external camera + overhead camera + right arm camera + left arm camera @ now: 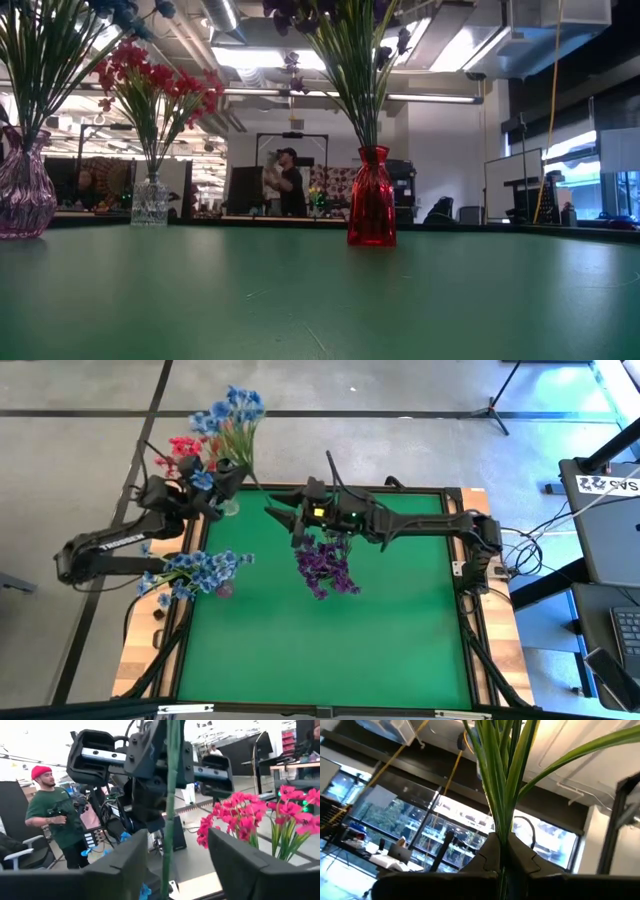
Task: Sort flowers into vase by color
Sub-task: Put the blue flowers into the violet vase
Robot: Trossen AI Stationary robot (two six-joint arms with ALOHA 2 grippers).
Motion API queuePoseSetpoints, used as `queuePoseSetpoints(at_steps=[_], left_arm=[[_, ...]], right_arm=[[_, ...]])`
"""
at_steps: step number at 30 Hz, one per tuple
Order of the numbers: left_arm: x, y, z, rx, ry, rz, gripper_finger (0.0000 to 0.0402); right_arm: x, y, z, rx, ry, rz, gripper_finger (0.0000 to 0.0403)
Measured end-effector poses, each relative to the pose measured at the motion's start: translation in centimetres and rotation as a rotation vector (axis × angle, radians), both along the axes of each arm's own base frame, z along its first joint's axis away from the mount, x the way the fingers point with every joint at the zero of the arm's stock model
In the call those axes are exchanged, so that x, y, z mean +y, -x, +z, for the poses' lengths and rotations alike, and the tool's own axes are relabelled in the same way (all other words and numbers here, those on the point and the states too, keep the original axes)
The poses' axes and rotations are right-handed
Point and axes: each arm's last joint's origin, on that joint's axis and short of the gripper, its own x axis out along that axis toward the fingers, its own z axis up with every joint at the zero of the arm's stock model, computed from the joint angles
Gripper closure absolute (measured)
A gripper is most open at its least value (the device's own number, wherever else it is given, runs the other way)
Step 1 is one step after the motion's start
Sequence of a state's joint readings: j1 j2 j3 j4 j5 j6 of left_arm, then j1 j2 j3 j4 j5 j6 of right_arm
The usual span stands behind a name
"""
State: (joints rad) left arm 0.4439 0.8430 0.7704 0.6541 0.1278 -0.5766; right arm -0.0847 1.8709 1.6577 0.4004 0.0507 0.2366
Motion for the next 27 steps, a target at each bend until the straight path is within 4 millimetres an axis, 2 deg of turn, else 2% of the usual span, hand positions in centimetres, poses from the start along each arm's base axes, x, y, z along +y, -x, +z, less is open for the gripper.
queuePoseSetpoints(at_steps=[5, 12, 17, 27], left_arm=[[0.1, -0.9, -0.3, -0.004, 0.029, 0.021, 0.0400], [0.2, -1.0, -0.2, -0.028, 0.022, 0.037, 0.0384], [0.1, -0.9, -0.2, -0.014, 0.017, 0.027, 0.0378], [-0.1, -0.8, -1.2, 0.124, 0.080, -0.095, 0.0372]], right_arm=[[-0.7, 0.1, 0.1, -0.001, 0.006, 0.024, 0.0273], [-1.5, 0.2, -0.1, 0.010, -0.045, 0.082, 0.0387], [-1.4, 0.5, 0.3, 0.020, -0.056, 0.085, 0.0388], [-0.8, 3.2, 1.0, 0.272, -0.060, 0.208, 0.0397]])
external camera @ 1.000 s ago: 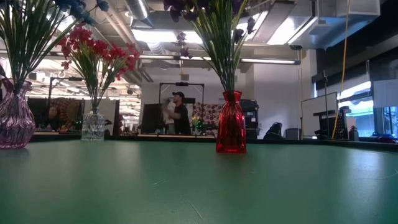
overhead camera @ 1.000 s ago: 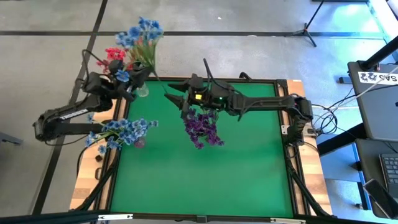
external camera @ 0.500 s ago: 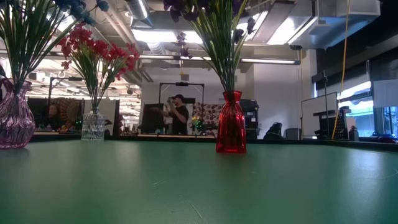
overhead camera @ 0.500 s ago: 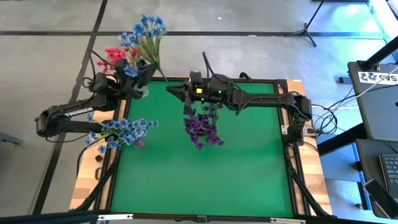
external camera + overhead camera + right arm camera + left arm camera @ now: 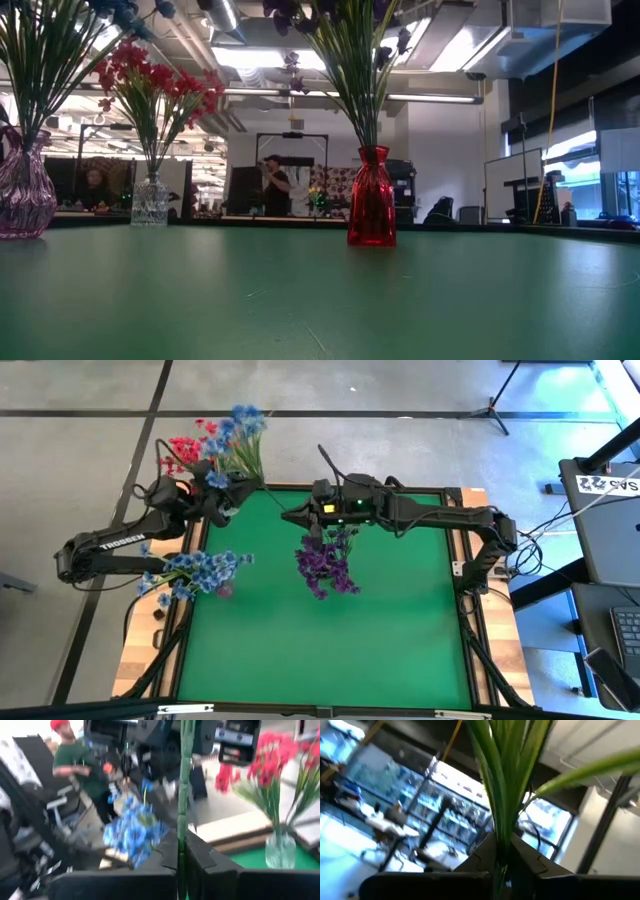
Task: Sort flowers into vase by color
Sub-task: Put the blue flowers into the violet vase
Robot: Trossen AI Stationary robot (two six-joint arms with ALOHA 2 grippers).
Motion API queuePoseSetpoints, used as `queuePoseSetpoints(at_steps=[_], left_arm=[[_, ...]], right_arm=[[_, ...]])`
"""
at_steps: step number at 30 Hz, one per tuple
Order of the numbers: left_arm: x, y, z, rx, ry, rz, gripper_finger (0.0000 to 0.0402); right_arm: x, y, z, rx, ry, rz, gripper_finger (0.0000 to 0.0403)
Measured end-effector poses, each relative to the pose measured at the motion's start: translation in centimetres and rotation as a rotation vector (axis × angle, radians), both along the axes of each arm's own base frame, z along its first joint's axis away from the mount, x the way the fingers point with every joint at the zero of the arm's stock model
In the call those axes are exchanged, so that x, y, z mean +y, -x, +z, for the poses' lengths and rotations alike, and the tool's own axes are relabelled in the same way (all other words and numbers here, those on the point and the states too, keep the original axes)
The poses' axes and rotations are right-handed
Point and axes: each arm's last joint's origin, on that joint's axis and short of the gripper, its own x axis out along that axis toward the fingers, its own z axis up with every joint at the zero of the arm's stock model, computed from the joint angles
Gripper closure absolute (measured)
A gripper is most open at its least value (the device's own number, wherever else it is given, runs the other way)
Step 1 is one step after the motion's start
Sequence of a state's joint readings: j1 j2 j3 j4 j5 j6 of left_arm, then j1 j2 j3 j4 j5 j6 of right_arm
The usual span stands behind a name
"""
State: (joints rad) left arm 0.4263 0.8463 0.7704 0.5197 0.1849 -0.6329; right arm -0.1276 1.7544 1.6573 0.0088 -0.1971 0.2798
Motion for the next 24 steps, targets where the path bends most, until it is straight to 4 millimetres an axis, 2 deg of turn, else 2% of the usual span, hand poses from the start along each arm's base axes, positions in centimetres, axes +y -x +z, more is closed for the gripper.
queuePoseSetpoints(at_steps=[7, 14, 19, 24], left_arm=[[0.0, -0.3, -0.7, 0.074, 0.065, -0.071, 0.0311], [-0.3, 0.2, -0.5, 0.073, 0.045, -0.078, 0.0248], [-0.6, 0.8, -0.6, 0.100, 0.059, -0.078, 0.0238], [-0.6, 0.8, -1.2, 0.164, 0.090, -0.078, 0.0247]], right_arm=[[0.5, 1.6, 0.2, 0.128, -0.025, 0.074, 0.0396], [0.8, 3.2, 0.5, 0.221, -0.045, 0.084, 0.0395], [0.9, 4.0, 0.3, 0.285, -0.056, 0.087, 0.0398], [0.8, 3.9, 0.5, 0.269, -0.050, 0.076, 0.0395]])
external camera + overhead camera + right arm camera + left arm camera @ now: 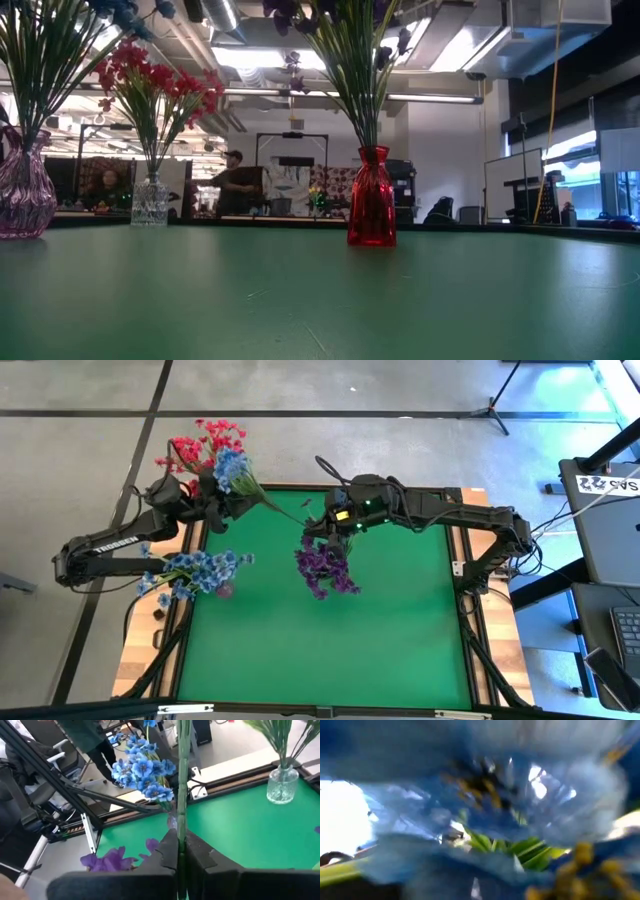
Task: Sort flowers into vase by color
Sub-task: Put the blue flowers into the violet vase
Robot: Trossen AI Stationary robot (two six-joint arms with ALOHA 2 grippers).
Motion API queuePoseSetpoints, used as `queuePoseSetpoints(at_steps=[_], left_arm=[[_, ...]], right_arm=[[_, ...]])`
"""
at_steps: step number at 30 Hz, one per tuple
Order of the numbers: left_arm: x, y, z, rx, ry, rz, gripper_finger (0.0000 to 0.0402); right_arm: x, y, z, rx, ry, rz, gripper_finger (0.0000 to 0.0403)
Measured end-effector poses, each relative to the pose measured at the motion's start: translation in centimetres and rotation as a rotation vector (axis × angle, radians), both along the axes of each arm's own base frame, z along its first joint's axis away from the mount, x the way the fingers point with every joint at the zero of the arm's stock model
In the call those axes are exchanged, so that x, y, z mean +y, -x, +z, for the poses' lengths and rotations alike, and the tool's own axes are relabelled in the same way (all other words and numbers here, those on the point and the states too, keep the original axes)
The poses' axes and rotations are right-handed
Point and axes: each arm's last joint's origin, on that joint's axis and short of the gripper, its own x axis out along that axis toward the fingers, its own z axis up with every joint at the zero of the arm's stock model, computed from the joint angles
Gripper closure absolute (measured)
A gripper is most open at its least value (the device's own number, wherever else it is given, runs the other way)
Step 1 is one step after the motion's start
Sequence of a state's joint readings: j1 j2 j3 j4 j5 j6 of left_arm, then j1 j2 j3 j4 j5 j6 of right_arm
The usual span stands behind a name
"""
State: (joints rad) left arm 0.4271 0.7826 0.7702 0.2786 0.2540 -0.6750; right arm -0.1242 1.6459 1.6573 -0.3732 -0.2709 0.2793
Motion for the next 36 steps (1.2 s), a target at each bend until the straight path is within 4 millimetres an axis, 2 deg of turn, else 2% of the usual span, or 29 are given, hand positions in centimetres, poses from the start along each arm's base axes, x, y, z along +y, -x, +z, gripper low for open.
queuePoseSetpoints(at_steps=[9, 12, 16, 19, 23, 27, 31, 36], left_arm=[[-0.3, 0.5, 0.2, -0.004, -0.052, -0.010, 0.0284], [-0.4, 0.9, 0.5, -0.017, -0.066, 0.018, 0.0319], [-0.4, 1.1, 0.6, -0.020, -0.091, 0.051, 0.0383], [-0.5, 1.2, 0.6, -0.022, -0.114, 0.052, 0.0391], [-1.0, 1.9, 1.2, 0.004, -0.176, 0.014, 0.0396], [-2.0, 3.4, 3.4, 0.108, -0.304, -0.073, 0.0398], [-2.9, 4.7, 5.2, 0.175, -0.350, -0.186, 0.0399], [-4.4, 7.6, 6.7, 0.197, -0.384, -0.258, 0.0399]], right_arm=[[0.0, 0.0, 0.1, -0.018, 0.018, 0.007, 0.0387], [0.0, 0.0, 0.1, -0.018, 0.022, 0.009, 0.0384], [0.0, -0.1, 0.2, -0.028, 0.048, 0.012, 0.0382], [0.0, -0.1, 0.3, -0.041, 0.075, 0.009, 0.0374], [0.0, 0.2, 0.7, -0.061, 0.081, 0.008, 0.0332], [0.0, 1.4, 2.5, -0.130, 0.110, -0.047, 0.0270], [-0.1, 2.7, 4.0, -0.176, 0.156, -0.113, 0.0217], [0.0, 4.5, 5.6, -0.226, 0.206, -0.171, 0.0179]])
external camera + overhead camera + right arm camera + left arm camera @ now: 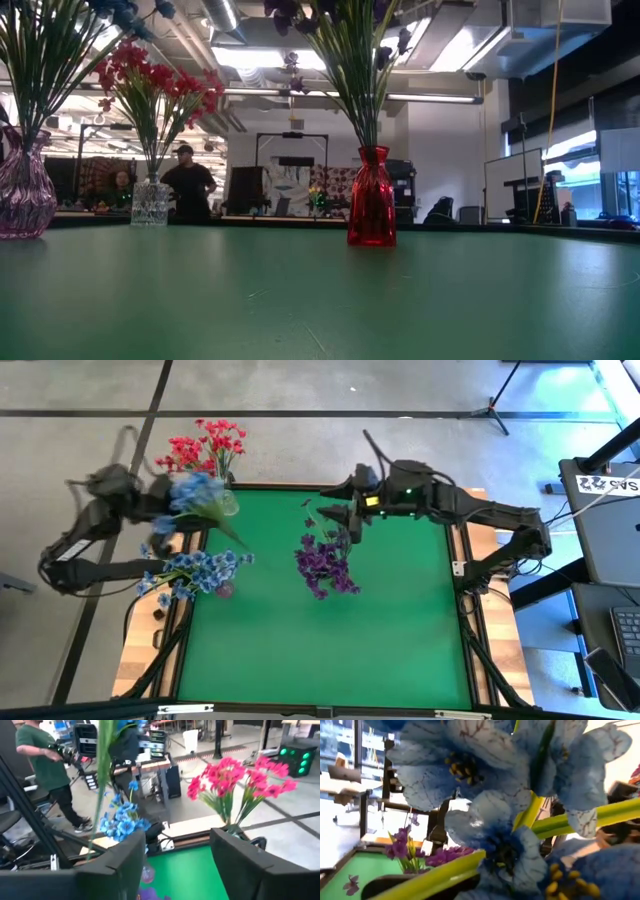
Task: Sort flowers into vase by color
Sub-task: Put the blue flowers into the violet vase
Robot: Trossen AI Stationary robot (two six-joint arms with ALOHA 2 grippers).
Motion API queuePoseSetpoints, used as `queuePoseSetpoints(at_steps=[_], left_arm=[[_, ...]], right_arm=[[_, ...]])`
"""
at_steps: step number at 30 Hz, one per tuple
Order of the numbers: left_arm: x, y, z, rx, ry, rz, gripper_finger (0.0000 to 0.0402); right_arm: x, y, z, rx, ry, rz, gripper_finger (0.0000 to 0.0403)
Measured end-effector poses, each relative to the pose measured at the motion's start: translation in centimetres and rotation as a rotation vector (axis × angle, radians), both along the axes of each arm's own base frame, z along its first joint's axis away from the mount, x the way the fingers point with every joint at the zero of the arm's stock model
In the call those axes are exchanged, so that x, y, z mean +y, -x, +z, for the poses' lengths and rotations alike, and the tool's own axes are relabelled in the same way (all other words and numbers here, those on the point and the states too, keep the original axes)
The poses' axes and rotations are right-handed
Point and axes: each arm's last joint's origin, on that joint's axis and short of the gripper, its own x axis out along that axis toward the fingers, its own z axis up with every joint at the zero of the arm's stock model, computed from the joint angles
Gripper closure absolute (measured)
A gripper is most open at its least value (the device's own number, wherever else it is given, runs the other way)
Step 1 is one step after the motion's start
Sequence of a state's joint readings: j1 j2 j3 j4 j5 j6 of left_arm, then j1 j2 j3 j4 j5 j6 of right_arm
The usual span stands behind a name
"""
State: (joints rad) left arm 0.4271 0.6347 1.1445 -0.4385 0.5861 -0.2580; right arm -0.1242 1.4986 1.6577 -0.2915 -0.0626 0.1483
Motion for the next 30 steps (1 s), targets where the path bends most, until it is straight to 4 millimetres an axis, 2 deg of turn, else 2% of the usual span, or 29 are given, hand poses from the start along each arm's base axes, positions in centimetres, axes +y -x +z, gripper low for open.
queuePoseSetpoints(at_steps=[5, 9, 15, 19, 24, 30], left_arm=[[-1.8, 4.0, 1.7, -0.015, -0.013, 0.004, 0.0399], [-3.0, 6.5, 2.3, 0.019, -0.003, -0.014, 0.0399], [-4.8, 9.6, 1.8, 0.150, 0.049, -0.157, 0.0399], [-5.7, 11.4, 1.3, 0.150, 0.037, -0.192, 0.0399], [-6.0, 12.6, -0.6, 0.255, -0.036, -0.087, 0.0399], [-5.9, 11.6, -3.1, 0.359, -0.085, -0.007, 0.0399]], right_arm=[[0.0, 1.0, 0.8, -0.026, 0.009, -0.032, 0.0174], [-0.1, 1.3, 1.2, -0.043, 0.011, -0.079, 0.0177], [1.1, 1.2, 1.3, -0.053, -0.024, -0.135, 0.0177], [1.7, 1.3, 1.3, -0.057, -0.019, -0.182, 0.0177], [2.6, 1.6, 1.6, -0.070, -0.015, -0.259, 0.0177], [2.1, 1.7, 1.6, -0.064, 0.025, -0.333, 0.0178]])
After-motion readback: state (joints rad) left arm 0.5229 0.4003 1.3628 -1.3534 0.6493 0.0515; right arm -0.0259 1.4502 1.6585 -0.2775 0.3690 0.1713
